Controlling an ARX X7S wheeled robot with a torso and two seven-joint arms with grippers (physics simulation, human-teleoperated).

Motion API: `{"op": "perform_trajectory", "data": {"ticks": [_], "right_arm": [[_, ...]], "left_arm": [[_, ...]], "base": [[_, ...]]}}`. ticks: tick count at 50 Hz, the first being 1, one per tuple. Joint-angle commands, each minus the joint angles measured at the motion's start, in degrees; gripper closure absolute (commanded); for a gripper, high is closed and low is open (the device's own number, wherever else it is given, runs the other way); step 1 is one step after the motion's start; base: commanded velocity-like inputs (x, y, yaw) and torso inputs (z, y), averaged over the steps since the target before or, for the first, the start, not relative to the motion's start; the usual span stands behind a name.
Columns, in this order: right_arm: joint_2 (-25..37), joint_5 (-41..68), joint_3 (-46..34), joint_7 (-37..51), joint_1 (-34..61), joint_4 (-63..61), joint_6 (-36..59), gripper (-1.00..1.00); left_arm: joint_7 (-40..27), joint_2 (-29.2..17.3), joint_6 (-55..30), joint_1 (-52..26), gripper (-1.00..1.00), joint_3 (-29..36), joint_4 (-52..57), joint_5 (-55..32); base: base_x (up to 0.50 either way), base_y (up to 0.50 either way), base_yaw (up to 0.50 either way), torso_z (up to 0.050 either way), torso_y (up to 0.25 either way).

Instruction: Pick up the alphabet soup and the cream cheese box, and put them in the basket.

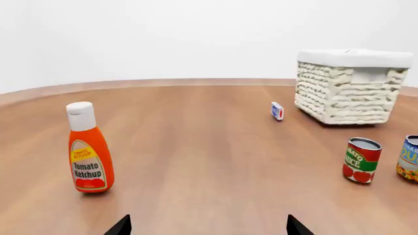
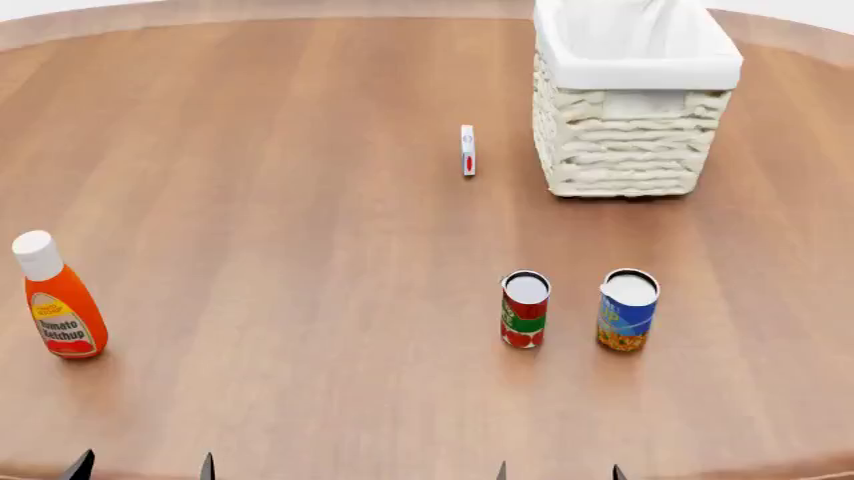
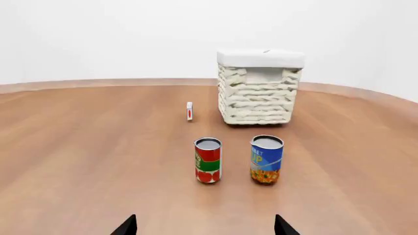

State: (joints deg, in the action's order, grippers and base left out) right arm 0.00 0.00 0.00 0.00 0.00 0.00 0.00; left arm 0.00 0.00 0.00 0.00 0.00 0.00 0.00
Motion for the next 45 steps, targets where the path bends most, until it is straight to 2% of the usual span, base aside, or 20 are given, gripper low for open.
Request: {"op": "perform_trajectory", "data": {"ticks": [1, 28, 45], "right_arm": [[0.8, 0.6, -1.2, 1.4, 0.5, -0.5, 1.4, -1.00], [3.8, 0.3, -6.1, 7.6, 1.9, -0.9, 5.1, -1.00], [4.7, 2.4, -7.2, 8.5, 2.2, -1.1, 4.5, -1.00]], "left_arm": [[-1.0, -0.9, -0.5, -0.1, -1.00, 0.8, 0.3, -1.3], [-5.4, -4.2, 0.8, -0.6, -1.00, 4.5, -1.3, -3.3], [-6.5, -5.3, 1.0, -1.0, -1.00, 5.9, -2.0, -4.3]], "base": [[0.00, 0.00, 0.00, 0.000, 0.000], [0.00, 0.00, 0.00, 0.000, 0.000], [0.00, 0.44, 0.00, 0.000, 0.000]]}}
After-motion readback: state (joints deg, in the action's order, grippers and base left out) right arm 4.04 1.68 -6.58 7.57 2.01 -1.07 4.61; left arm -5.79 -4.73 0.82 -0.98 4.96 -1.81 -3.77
